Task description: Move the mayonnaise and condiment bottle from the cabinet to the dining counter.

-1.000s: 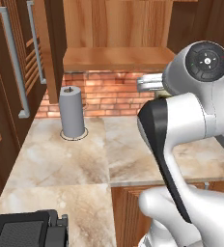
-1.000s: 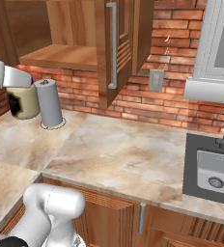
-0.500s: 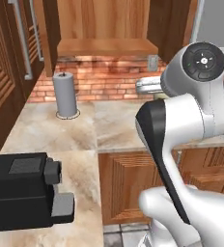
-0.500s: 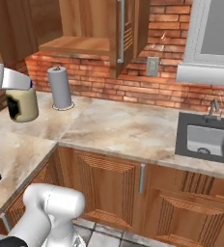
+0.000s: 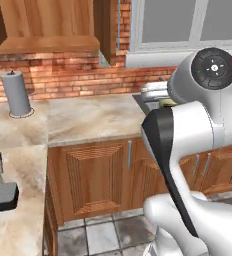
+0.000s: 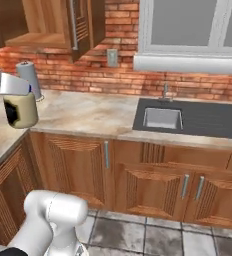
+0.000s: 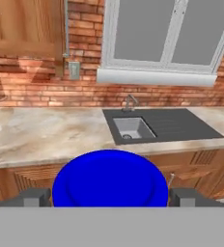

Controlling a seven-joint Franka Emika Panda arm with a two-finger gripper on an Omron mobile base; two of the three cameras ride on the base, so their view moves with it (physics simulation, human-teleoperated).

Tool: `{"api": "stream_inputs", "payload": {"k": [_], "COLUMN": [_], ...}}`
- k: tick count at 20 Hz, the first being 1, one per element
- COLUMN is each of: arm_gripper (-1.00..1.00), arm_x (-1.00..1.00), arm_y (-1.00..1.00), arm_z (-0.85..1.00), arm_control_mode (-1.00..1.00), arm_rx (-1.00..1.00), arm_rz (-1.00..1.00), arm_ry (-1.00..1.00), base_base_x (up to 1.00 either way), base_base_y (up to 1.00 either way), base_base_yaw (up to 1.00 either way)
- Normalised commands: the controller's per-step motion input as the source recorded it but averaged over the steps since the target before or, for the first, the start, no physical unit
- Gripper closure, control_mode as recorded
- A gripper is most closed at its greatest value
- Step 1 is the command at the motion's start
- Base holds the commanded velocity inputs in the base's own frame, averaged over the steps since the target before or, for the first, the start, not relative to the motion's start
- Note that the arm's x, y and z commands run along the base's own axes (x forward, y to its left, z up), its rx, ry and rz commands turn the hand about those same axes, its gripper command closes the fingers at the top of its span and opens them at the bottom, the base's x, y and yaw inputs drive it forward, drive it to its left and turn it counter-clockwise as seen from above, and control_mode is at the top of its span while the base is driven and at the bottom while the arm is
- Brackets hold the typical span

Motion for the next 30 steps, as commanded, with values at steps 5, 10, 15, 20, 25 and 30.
{"api": "stream_inputs", "payload": {"k": [5,10,15,20,25,30], "arm_gripper": [1.0,1.0,1.0,1.0,1.0,1.0], "arm_x": [0.0,0.0,0.0,0.0,0.0,0.0], "arm_y": [0.0,0.0,0.0,0.0,0.0,0.0], "arm_z": [0.0,0.0,0.0,0.0,0.0,0.0], "arm_control_mode": [1.0,1.0,1.0,1.0,1.0,1.0], "arm_rx": [0.0,0.0,0.0,0.0,0.0,0.0], "arm_rz": [0.0,0.0,0.0,0.0,0.0,0.0], "arm_ry": [0.0,0.0,0.0,0.0,0.0,0.0], "base_base_x": [-0.03,0.0,0.01,0.04,0.0,0.0], "base_base_y": [-0.89,-0.81,-0.83,-0.88,-0.85,-0.82], "base_base_yaw": [-0.45,-0.53,-0.53,-0.5,-0.46,-0.44]}}
